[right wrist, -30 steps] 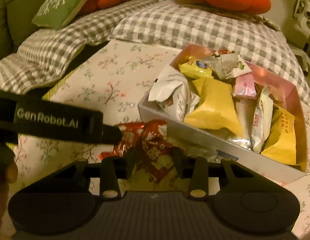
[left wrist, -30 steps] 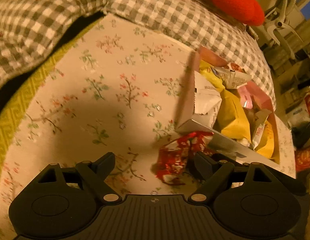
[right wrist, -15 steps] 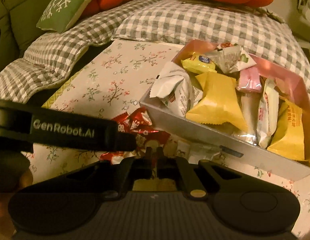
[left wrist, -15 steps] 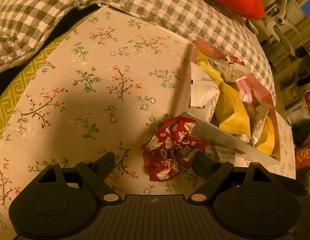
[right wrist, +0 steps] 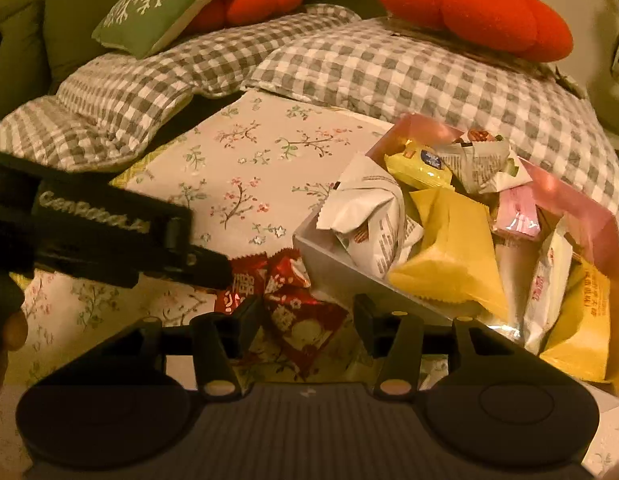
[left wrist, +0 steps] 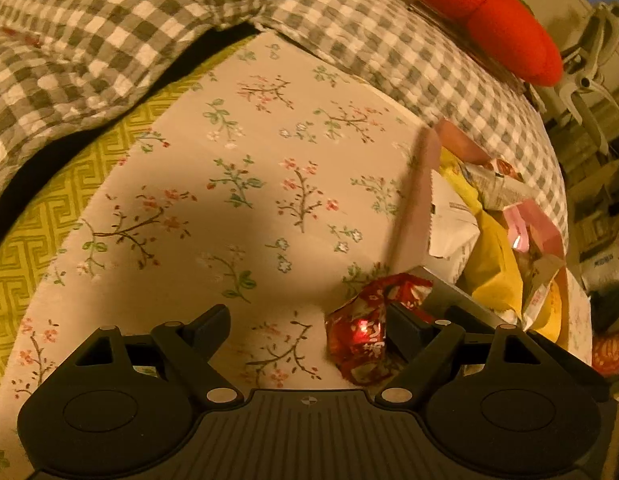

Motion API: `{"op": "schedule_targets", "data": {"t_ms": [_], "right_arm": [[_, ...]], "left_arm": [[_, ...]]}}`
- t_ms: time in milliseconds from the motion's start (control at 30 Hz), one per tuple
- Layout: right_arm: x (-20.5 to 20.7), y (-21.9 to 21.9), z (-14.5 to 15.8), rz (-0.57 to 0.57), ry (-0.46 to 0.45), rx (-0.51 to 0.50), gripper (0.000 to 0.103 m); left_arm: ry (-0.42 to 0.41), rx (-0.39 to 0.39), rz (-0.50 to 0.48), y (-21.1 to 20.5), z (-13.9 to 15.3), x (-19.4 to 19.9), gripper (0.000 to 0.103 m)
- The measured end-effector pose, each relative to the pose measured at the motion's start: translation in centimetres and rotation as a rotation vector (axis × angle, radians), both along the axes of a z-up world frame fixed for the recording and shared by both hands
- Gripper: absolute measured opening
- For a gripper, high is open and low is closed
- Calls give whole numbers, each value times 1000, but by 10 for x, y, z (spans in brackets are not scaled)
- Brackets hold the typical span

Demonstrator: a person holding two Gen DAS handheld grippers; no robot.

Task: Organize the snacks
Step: 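Grasp a red candy with the left tool while the right grasps another red candy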

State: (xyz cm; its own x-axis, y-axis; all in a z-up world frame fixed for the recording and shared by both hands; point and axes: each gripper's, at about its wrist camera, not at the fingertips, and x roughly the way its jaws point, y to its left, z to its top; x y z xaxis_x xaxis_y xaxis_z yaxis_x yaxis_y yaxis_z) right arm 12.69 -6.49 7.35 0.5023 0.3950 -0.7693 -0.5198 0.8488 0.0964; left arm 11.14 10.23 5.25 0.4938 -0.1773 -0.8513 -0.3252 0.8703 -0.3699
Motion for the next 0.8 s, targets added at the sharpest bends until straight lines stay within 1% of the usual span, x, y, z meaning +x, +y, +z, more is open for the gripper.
{"op": "schedule_targets", "data": {"t_ms": [67, 133, 233, 267, 367, 467, 600, 700, 733, 767, 800], "right_arm": [[3, 3, -1, 3, 21, 21, 48], [3, 9, -4, 16, 23, 17, 46], [3, 15, -10, 37, 68, 12, 34], [2, 15, -10, 39, 68, 23, 33], [1, 11, -6, 30, 81, 45, 31], [0, 2, -4, 6, 104, 60, 30], [-3, -14, 0, -45, 138, 74, 30], [-4, -30, 8, -95, 149, 117, 30], [-4, -34, 10, -111, 151, 128, 30], [-4, -36, 12, -118, 153, 121, 30], [-5, -38, 12, -123, 150, 115, 30]], "left_arm": [[2, 0, 8, 3, 0, 0, 85], [3, -1, 15, 5, 0, 0, 85], [-3, 1, 22, 8, 2, 0, 85], [-6, 1, 23, 9, 2, 1, 85], [-10, 10, 14, 8, 2, 0, 85], [-12, 6, -17, 3, 1, -1, 85], [-38, 12, -74, -10, 3, -1, 85], [-27, 25, -105, -20, 0, 1, 84], [-23, 34, -113, -24, -2, 2, 85], [-32, 32, -111, -26, -3, 2, 85], [-34, 45, -117, -29, -3, 3, 84]]}}
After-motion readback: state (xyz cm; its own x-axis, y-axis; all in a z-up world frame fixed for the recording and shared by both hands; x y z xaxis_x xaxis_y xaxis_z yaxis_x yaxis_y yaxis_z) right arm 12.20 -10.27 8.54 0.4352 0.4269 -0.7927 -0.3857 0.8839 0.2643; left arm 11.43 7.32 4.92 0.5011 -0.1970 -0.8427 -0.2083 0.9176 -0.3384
